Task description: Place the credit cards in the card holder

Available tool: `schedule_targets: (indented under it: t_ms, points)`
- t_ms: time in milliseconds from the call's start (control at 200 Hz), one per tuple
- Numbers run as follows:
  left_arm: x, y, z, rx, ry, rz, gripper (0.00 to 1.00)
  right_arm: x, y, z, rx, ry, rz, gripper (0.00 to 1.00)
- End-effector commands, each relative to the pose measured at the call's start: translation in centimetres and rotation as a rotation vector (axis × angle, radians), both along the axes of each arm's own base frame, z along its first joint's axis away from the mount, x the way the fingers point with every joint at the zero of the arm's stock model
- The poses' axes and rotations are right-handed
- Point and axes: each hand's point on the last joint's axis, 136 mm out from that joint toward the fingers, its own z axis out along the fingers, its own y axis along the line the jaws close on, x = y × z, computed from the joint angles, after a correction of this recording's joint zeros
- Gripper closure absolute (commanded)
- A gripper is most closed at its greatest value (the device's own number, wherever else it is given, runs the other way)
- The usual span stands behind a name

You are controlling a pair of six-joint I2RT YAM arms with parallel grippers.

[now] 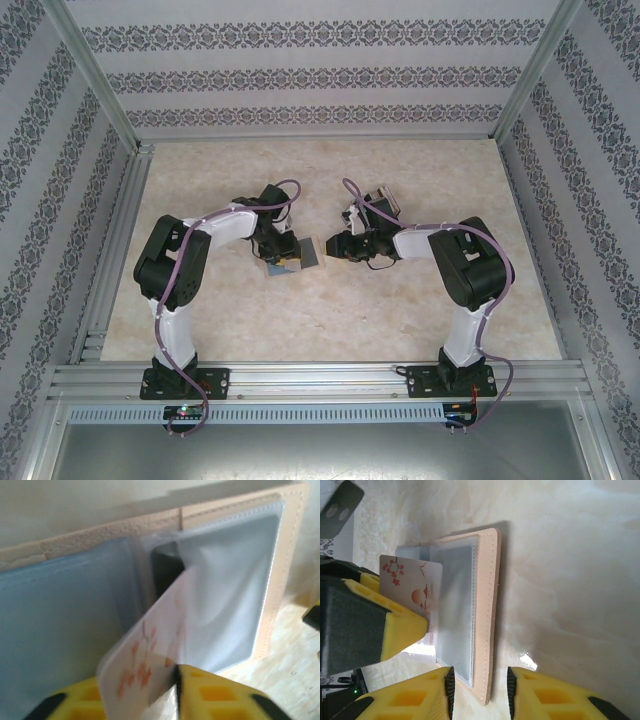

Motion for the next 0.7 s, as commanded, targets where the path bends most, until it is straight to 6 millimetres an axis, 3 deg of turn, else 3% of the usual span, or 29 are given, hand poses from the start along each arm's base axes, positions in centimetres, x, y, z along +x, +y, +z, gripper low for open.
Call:
schedule_targets:
  t_ms: [0,90,430,525,699]
  points:
    - [-1.0,0.4,-1.9,0.033,0.040,0.008,0.85,-0.2,1.1,0.5,0.027,0.001,0.040,0.64]
    - [-0.9,0.3,-2.0,0.028,0.037,0.015,0.94,-0.6,1.8,0.8,0.033,-0.008,0.066,0.64]
    - [-0.4,0.5,-1.7,-0.003,-0.012,0.060,1.00,-1.3,3.2,1.4,0.040,-0.024,0.117,0.65]
    - [0.3,-0.1,0.2,-0.089,-0.074,0.080,1.00,-1.4,3.4,2.2,0.068,-0.031,0.126,0.65]
    - [2.1,-1.0,5.9,-0.227,-0.240,0.086,1.00,-1.1,3.5,4.3,0.119,-0.052,0.119,0.64]
